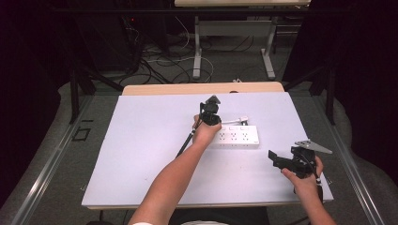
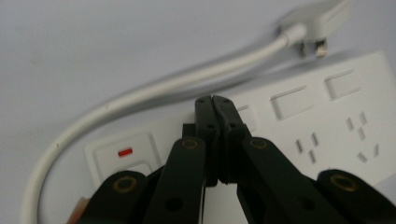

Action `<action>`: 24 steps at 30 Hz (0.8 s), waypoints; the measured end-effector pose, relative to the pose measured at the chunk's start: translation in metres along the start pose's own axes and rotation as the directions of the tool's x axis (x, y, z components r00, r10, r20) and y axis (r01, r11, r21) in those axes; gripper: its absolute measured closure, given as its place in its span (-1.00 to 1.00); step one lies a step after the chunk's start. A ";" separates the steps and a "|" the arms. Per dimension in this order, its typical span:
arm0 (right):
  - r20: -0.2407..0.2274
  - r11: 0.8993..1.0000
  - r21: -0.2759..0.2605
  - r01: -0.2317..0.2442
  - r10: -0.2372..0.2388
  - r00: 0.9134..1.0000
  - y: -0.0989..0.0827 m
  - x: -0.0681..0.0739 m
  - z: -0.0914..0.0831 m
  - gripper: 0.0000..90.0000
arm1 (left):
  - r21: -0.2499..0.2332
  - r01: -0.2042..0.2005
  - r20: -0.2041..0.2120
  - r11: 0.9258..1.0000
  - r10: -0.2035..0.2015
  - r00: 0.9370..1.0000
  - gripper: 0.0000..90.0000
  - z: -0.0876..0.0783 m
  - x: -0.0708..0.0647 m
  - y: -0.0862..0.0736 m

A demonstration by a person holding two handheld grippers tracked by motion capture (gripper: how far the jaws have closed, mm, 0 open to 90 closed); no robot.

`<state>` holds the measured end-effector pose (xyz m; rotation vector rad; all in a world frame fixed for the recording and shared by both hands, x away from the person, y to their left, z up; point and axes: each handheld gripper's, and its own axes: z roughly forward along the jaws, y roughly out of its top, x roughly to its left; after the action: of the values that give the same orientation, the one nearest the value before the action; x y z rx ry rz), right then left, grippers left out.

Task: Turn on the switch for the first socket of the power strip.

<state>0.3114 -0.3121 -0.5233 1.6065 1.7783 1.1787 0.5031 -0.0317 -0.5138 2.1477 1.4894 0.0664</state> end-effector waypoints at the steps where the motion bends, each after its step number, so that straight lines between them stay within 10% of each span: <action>1: 0.000 1.000 0.000 0.000 0.000 1.000 0.000 0.000 0.000 -0.92 | 0.000 0.000 -0.001 1.000 0.000 1.000 1.00 0.000 0.000 0.000; 24: 0.005 1.000 -0.002 -0.009 0.009 1.000 0.000 -0.002 -0.001 -0.92 | -0.065 0.003 0.010 0.998 -0.002 1.000 0.90 -0.012 0.004 -0.001</action>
<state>0.3113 -0.3140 -0.5228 1.6165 1.7679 1.1789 0.5002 -0.0232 -0.5047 2.0913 1.4644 0.1019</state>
